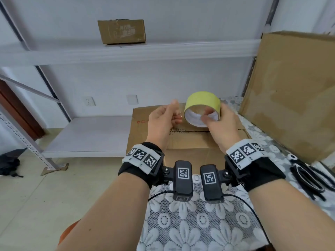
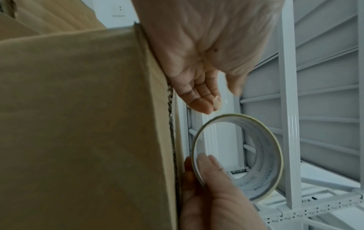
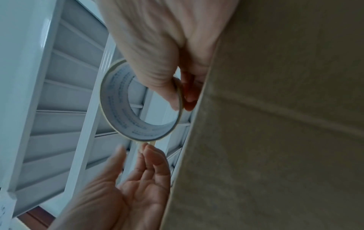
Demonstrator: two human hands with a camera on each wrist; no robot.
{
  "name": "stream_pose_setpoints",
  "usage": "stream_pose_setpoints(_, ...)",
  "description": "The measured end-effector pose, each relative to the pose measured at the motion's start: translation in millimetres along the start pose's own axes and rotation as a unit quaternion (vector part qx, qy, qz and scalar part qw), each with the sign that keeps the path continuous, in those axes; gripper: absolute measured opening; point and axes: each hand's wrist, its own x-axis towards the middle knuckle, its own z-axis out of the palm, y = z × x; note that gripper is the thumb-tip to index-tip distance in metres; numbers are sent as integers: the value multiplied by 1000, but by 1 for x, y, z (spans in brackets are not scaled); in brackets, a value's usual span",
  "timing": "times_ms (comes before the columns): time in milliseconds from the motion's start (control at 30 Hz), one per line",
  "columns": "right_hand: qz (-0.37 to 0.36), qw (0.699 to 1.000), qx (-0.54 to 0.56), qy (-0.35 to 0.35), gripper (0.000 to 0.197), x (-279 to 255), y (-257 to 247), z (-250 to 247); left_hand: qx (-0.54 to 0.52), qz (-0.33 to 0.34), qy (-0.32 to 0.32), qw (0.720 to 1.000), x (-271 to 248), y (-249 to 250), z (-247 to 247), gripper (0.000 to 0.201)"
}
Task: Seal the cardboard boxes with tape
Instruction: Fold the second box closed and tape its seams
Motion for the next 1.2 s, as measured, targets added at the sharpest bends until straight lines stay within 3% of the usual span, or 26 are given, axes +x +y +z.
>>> stream_pose_setpoints(100, 0, 1000, -11, 8, 23, 1, -3, 1, 52, 28, 16, 998, -3, -1, 0, 12)
stream_pose_setpoints(467, -44, 995, -93, 8, 37, 2, -4, 3, 105, 39, 132, 985, 2, -6, -16, 22)
stream_pose_setpoints(567, -36, 997, -71, -7, 20, 3, -2, 4, 101, 0, 125, 987, 2, -9, -27, 23)
stream_pose_setpoints(733, -11, 990, -120, -71, 19, 1, -7, 5, 39, -92, 141, 985, -4, -16, -33, 21)
stream_pose_setpoints(800, -18, 989, -133, -62, 19, 1, -8, 8, 28, -106, 144, 983, -5, -16, -31, 25)
stream_pose_setpoints(900, -25, 992, -116, -33, 38, 1, -8, 11, 50, -109, 156, 981, -5, -16, -27, 27)
stream_pose_setpoints(1000, -24, 996, -84, -14, 45, 0, -8, 10, 48, -113, 178, 976, -5, -14, -24, 22)
stream_pose_setpoints(1100, -22, 998, -62, -10, 42, -1, -9, 9, 17, -133, 194, 972, -5, -12, -26, 13)
stream_pose_setpoints(1200, -34, 997, -72, -25, 24, -2, -8, 10, 3, -172, 194, 966, -6, -12, -34, 8)
